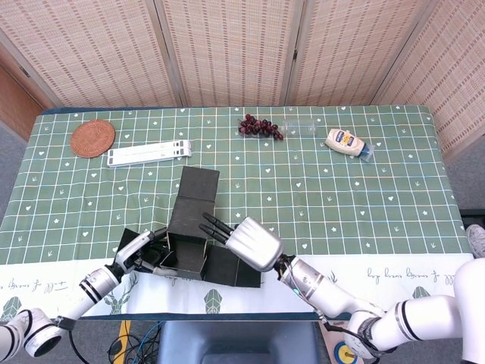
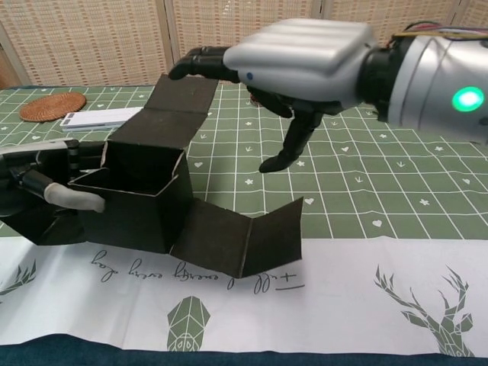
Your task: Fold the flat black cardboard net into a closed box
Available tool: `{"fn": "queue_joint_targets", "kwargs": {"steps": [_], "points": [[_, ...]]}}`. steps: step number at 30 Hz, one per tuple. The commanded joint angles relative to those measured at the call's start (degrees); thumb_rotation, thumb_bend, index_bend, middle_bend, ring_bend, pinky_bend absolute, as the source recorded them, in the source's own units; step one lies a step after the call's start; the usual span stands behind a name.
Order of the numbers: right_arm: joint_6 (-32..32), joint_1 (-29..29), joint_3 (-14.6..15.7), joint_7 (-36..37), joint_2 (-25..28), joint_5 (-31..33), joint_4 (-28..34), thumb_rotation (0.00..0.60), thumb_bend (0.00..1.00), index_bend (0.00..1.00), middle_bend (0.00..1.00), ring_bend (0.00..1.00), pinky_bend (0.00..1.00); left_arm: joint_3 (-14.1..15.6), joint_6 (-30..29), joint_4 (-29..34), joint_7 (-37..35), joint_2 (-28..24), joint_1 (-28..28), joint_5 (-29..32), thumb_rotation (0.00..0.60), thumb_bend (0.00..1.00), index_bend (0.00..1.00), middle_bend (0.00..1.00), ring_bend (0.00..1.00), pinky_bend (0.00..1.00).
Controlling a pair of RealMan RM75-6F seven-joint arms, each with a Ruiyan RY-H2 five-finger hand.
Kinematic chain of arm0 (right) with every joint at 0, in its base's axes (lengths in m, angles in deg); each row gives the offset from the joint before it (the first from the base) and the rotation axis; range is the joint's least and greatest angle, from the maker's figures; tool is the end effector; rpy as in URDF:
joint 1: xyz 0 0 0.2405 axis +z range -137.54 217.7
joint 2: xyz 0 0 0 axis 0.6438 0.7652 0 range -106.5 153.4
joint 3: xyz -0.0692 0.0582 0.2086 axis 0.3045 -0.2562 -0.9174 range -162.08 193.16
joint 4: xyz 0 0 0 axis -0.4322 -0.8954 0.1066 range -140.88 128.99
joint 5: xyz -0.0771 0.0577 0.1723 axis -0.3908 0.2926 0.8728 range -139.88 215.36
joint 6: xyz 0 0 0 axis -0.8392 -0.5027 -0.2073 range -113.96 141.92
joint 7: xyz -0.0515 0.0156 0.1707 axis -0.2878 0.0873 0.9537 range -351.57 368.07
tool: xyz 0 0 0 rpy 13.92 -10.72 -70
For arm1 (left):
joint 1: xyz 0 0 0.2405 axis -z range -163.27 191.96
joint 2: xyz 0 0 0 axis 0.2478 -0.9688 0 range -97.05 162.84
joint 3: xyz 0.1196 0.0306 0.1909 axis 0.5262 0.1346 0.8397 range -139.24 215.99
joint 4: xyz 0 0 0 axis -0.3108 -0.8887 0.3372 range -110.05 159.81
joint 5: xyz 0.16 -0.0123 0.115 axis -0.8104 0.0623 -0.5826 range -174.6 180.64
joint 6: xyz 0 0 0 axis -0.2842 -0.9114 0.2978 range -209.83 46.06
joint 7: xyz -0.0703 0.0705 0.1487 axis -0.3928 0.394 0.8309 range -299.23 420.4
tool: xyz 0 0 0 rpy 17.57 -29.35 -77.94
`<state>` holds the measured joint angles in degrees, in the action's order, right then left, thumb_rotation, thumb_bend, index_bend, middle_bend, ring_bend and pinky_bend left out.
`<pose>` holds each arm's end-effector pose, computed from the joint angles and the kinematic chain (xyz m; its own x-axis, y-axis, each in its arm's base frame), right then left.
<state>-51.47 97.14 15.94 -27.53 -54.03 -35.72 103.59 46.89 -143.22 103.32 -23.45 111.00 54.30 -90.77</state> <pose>0.0016 -0.2811 0.0134 0.6172 0.0413 0.7857 -0.4894 -0.7618 0.4244 -0.1799 0.2989 0.0037 -0.5703 0.6821 0.4577 0.7257 0.1572 0.6698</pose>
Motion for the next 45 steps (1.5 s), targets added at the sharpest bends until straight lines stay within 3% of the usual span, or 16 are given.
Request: {"fn": "queue_joint_targets", "kwargs": {"steps": [1,10,18,26,34,45], "points": [[-3.86,-5.08,1.79,7.29,2.44,-5.45,-0.63,0.6,0.17,0.0,0.0,0.72,0.96,-0.12,-0.96,0.23,-4.62,-2.41,-0.03,-0.44,0.6,0.1,0.26,0.2,0.54,0.85],[-10.87,-13.62,3.02,21.73,2.46,-12.53,-5.63,0.6,0.19,0.0,0.03,0.72,0.96,0.31,-1.89,-1.56,-17.44,-7.39,0.9,-2.01,0.6,0.1,0.26,0.2,0.54,0.85],[-14.07,-17.81,1.69,27.9,-3.43,-16.51,-13.06,0.6,0.18,0.0,0.03,0.72,0.96,0.21,-2.4,-1.38,-26.41,-10.77,1.9,-2.66,0.6,0.1,0.25,0.2,0.54,0.85],[-19.12,-19.33,-2.19,28.13,-15.76,-21.55,-24.53,0.6,0.06,0.0,0.04,0.64,0.96,0.3,-2.83,0.77,-32.25,-13.41,3.37,-4.07,0.6,0.1,0.25,0.2,0.54,0.85],[-27.3,-17.63,-6.56,32.73,-31.27,-28.21,-42.7,0.6,0.05,0.0,0.03,0.56,0.96,0.47,-1.92,2.73,-32.84,-15.5,4.54,-4.44,0.6,0.1,0.25,0.2,0.54,0.85],[-33.06,-12.51,-10.63,39.87,-42.55,-31.24,-61.07,0.6,0.05,0.0,0.0,0.43,0.91,1.63,-2.22,4.44,-35.13,-17.86,5.44,-6.29,0.6,0.1,0.24,0.2,0.54,0.85]]}}
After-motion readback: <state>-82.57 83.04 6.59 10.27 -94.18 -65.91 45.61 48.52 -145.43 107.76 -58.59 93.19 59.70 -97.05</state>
